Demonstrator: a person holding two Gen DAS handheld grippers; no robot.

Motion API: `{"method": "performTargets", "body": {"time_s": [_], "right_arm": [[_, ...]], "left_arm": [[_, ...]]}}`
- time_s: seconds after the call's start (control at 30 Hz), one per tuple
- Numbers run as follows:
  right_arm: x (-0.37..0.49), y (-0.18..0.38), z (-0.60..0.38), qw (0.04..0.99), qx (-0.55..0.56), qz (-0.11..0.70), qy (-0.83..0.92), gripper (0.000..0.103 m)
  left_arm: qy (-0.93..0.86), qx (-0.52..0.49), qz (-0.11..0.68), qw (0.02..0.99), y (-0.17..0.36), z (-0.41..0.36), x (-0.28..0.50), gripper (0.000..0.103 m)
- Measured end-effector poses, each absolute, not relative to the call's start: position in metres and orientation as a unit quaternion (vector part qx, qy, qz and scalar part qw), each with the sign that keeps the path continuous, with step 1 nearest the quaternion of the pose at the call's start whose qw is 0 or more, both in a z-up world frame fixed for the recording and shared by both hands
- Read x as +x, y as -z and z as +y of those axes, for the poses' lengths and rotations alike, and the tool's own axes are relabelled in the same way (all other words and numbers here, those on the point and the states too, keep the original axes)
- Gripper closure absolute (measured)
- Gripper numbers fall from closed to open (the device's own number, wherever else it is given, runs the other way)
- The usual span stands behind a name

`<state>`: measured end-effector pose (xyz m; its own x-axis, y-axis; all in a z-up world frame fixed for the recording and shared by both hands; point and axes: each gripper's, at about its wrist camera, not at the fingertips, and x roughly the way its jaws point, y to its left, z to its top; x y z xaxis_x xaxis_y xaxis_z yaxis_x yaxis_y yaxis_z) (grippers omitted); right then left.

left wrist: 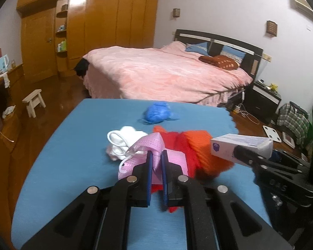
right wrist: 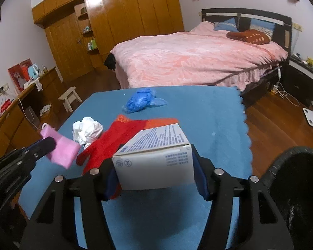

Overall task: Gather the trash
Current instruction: 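Carry mask and box over the trash bin and open both tools to drop them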

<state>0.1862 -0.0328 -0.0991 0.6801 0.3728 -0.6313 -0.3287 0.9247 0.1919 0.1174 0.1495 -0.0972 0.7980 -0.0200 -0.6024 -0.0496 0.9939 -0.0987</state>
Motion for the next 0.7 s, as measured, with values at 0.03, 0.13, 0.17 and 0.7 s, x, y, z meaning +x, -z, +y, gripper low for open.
{"method": "performTargets", "body": {"time_s": [0.03, 0.13, 0.17, 0.7], "right_arm": [[0.182, 0.097, -0.039, 0.917, 0.035, 0.350, -0.190, 0.045], [0.170, 0.087, -0.064, 0.922, 0.041, 0.340, -0.182, 0.045], [0.165, 0.082, -0.075, 0.925, 0.042, 0.335, -0.177, 0.045], [0.096, 0.079, -0.247, 0.947, 0.043, 0.317, -0.003, 0.045]], "left_arm": [[-0.002, -0.054, 0.318, 0.947, 0.096, 0.143, 0.118, 0.095], [0.019, -0.053, 0.318, 0.946, 0.093, 0.125, 0.119, 0.095], [0.027, -0.054, 0.318, 0.946, 0.092, 0.119, 0.120, 0.095], [0.222, -0.016, 0.305, 0.926, 0.078, -0.056, 0.122, 0.095]]}}
